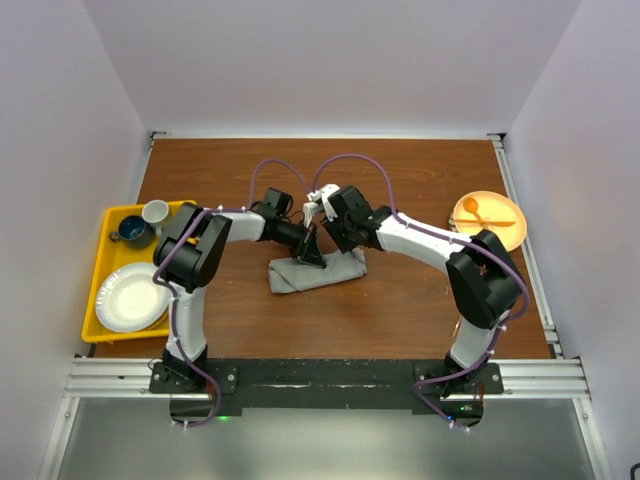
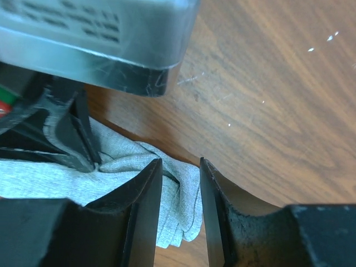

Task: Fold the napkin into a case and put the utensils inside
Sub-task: Grasp the top corner of the smaller rectangle folded napkin from the folded napkin.

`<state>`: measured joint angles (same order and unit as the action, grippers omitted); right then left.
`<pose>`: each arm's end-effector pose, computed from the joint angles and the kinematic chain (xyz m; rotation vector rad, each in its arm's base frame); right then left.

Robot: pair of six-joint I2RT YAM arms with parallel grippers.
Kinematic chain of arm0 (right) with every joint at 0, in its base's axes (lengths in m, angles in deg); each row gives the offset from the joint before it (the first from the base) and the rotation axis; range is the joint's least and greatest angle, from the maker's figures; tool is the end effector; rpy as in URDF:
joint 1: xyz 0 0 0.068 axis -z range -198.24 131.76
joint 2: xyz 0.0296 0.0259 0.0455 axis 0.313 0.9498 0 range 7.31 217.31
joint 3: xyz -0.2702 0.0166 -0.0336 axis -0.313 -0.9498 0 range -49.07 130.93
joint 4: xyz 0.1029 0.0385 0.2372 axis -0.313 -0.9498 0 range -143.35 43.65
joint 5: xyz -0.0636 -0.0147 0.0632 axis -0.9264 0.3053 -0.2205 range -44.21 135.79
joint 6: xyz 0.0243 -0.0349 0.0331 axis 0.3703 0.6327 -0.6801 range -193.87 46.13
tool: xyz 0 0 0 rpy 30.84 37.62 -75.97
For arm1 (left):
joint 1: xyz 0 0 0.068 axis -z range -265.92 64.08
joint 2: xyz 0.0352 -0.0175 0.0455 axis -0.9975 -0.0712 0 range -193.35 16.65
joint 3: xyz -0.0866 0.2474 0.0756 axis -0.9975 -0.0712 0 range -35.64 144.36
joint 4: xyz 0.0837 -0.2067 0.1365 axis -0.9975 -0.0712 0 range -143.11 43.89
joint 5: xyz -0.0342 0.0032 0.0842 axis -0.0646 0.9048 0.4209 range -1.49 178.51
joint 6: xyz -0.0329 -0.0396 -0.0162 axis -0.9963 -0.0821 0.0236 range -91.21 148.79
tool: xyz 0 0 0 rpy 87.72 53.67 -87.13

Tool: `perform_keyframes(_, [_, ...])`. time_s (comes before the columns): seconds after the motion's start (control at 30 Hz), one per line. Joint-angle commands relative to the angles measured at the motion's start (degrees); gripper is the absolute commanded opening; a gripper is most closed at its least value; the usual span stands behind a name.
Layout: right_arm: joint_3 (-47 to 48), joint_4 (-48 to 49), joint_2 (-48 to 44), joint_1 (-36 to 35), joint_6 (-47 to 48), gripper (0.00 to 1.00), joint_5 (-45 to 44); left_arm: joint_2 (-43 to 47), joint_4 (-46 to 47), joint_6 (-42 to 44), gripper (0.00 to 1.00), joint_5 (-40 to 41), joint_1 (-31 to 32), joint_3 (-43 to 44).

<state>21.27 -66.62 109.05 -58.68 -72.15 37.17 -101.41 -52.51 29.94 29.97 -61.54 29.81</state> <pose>0.2941 0.2435 0.2099 -0.8248 2.3192 0.1085 0.3411 -0.1880 0.1089 0.9080 2.2936 -1.4744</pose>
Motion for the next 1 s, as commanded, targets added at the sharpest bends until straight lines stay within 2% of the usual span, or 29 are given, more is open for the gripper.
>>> perform_keyframes(0.0, [-1.35, -0.12, -0.48, -0.25, 1.36, 0.38, -1.75, -2.44, -2.13, 2.02, 0.0, 5.72, -0.65, -0.41])
perform_keyframes(0.1, [-2.58, 0.93, -0.22, -0.25, 2.23, 0.36, -2.45, -2.7, -2.04, 1.84, 0.0, 5.81, -0.56, -0.06])
perform_keyframes(0.23, [-3.99, 1.99, 0.31, -0.25, 3.29, 0.28, -3.24, -3.14, -1.61, 1.05, 0.0, 5.99, -0.65, 0.2])
perform_keyframes(0.57, [-8.38, 5.06, -0.66, -1.56, 7.16, 0.0, -6.14, -4.19, -1.43, -0.35, 0.0, 7.13, -0.91, 0.56])
perform_keyframes(0.73, [-8.65, 5.59, -2.5, -3.93, 8.13, 0.01, -7.02, -4.98, -1.78, -1.23, 0.0, 8.09, -0.91, 0.91])
perform_keyframes(0.8, [-8.91, 6.56, -3.38, -4.73, 8.91, 0.11, -7.81, -5.25, -2.39, -2.38, 0.0, 8.36, -0.91, 1.26])
perform_keyframes(0.83, [-8.91, 6.47, -3.64, -5.43, 9.01, 0.21, -8.25, -5.51, -2.66, -2.38, 0.0, 8.36, -0.91, 1.26])
perform_keyframes(0.9, [-8.56, 5.69, -4.44, -5.61, 8.75, 0.23, -9.56, -5.51, -2.83, -2.38, 0.0, 8.71, -0.91, 1.17])
perform_keyframes(0.97, [-8.03, 4.72, -5.22, -5.61, 8.66, 0.3, -10.53, -5.51, -2.66, -2.47, 0.0, 8.71, -0.91, 1.0])
